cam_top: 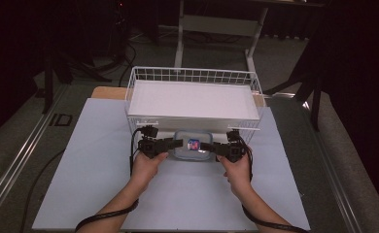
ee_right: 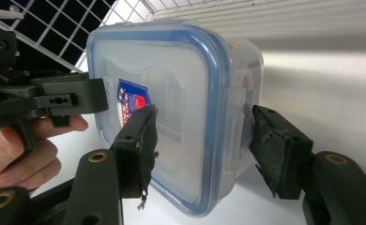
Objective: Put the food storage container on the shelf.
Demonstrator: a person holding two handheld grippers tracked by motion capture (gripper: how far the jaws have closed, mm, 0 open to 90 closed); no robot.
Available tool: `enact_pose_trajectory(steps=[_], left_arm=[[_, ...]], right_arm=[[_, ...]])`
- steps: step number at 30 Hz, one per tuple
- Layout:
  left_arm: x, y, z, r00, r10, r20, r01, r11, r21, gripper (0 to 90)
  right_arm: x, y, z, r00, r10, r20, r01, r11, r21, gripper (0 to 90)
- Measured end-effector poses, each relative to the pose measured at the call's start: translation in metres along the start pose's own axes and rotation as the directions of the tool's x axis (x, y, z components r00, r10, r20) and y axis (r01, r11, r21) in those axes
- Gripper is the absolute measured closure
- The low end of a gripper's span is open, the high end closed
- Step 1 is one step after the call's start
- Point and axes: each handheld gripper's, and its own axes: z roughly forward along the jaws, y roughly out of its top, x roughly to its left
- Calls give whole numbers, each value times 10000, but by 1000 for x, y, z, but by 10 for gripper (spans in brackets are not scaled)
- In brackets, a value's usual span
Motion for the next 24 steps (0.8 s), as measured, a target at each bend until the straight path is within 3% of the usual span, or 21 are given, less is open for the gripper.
enact_pose_trajectory(steps=[7,13,16,20,24], left_arm=[[9,6,7,9998,22,-209,-23,10000,-26,497],[15,4,11,9996,-181,-220,182,9998,52,496],[18,5,12,9997,-64,-253,64,10000,-2,496],[22,5,14,9996,-105,-246,107,9999,66,496],[25,5,15,9998,5,-177,-5,10000,-30,493]], right_arm=[[-7,4,9,9994,349,40,-349,9994,-50,428],[-12,6,18,9996,213,179,-209,9996,-176,421],[-13,5,21,9983,544,188,-542,9985,-102,421],[-16,6,26,9993,340,185,-339,9994,-66,419],[-16,9,26,9982,552,254,-551,9985,-60,417]])
